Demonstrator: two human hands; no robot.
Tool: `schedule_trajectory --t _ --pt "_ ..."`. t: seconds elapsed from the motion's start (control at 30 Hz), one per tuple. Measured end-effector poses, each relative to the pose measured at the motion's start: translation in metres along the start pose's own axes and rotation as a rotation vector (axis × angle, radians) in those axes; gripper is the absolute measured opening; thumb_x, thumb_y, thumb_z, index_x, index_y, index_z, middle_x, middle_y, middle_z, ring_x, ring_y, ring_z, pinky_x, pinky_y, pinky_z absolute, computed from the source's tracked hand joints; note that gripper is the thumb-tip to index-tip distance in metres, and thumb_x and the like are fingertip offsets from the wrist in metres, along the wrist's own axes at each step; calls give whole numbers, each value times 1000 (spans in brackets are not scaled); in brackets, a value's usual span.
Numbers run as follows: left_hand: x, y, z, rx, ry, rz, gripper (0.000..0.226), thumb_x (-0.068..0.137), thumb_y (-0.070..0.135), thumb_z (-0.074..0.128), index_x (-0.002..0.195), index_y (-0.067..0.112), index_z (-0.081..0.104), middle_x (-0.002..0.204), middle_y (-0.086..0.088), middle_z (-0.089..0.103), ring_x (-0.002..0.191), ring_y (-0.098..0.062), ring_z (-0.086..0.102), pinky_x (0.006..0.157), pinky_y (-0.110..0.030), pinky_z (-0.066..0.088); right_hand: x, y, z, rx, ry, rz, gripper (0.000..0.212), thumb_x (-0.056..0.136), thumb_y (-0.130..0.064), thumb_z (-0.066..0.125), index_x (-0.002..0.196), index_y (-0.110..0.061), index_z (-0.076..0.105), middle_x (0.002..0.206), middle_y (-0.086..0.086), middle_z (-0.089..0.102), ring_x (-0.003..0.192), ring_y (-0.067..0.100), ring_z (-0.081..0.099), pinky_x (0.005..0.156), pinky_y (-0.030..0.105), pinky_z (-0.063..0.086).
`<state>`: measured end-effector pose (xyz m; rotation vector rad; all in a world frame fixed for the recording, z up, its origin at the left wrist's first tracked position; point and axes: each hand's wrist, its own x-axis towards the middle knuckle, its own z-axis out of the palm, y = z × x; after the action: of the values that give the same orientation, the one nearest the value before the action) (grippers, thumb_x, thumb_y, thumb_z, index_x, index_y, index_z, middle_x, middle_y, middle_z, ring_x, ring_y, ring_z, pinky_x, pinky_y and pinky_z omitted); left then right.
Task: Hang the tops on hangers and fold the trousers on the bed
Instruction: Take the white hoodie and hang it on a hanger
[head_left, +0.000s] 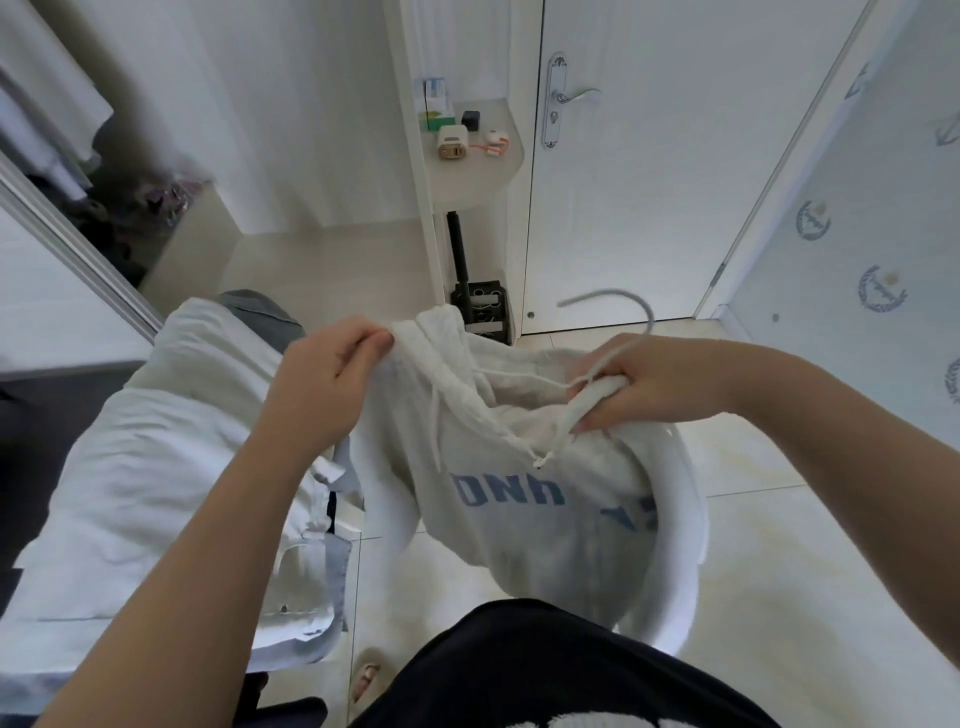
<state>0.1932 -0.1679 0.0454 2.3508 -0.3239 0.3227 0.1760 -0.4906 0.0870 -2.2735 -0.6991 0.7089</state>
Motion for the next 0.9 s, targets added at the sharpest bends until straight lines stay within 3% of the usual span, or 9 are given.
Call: schedule_trajectory --t 0.13,0.27,0.33,0.47,0.53,0.6,0.7,0.83,0.9 --pt "5 12 8 -29 23 67 27 101 30 49 92 12 68 77 -5 65 75 -14 54 73 -30 42 3 -8 0 -78 -45 20 51 91 -33 71 58 -18 36 55 -12 31 52 7 30 53 17 32" --pt "9 20 15 16 83 134 23 103 18 52 93 8 70 82 -7 68 78 -13 54 74 -19 40 12 -10 13 21 -69 33 44 91 -32 70 61 -22 40 57 -16 35 53 3 32 53 16 31" --pt "9 23 22 7 157 129 20 102 12 54 96 5 72 96 -7 70 88 -5 51 86 -9 37 19 -11 24 85 -4 7 41 92 -42 63 64 -24 40 60 -18 38 56 5 35 55 19 32" --pt "-1 28 44 -76 255 -101 22 103 25 55 117 17 70 130 10 49 125 -3 37 116 -43 31 34 -7 41 431 378 15 42 94 -44 51 62 -25 32 64 -2 29 62 19 25 61 33 24" --pt "-15 29 55 -220 264 -169 36 99 41 54 130 23 59 136 8 46 128 -10 44 111 -42 39 38 -3 45 568 512 50 45 99 -37 50 60 -26 31 61 -4 29 56 12 25 56 29 24" --pt "-34 31 68 -367 81 -216 58 87 63 57 134 30 48 130 14 51 115 -7 57 95 -29 52 40 0 47 653 563 87 48 102 -33 50 58 -27 34 58 -6 31 52 8 26 53 26 25" --pt "-57 30 95 -364 -223 -212 78 66 73 75 129 42 40 122 29 50 110 7 55 85 -10 48 43 -4 48 752 605 132 50 102 -30 51 53 -27 39 57 -5 34 49 9 29 51 24 28" --pt "-49 29 120 -241 -116 -234 26 86 44 75 92 36 51 93 15 61 89 6 57 72 -8 41 45 -13 49 822 613 121 52 103 -29 50 52 -25 41 57 -5 36 49 8 31 47 19 32" --pt "-43 27 123 -186 -52 -176 26 94 32 68 78 27 48 79 7 59 80 -3 56 68 -14 42 44 -14 48 785 625 132 48 103 -30 50 56 -23 39 58 -4 35 51 9 30 50 21 30"
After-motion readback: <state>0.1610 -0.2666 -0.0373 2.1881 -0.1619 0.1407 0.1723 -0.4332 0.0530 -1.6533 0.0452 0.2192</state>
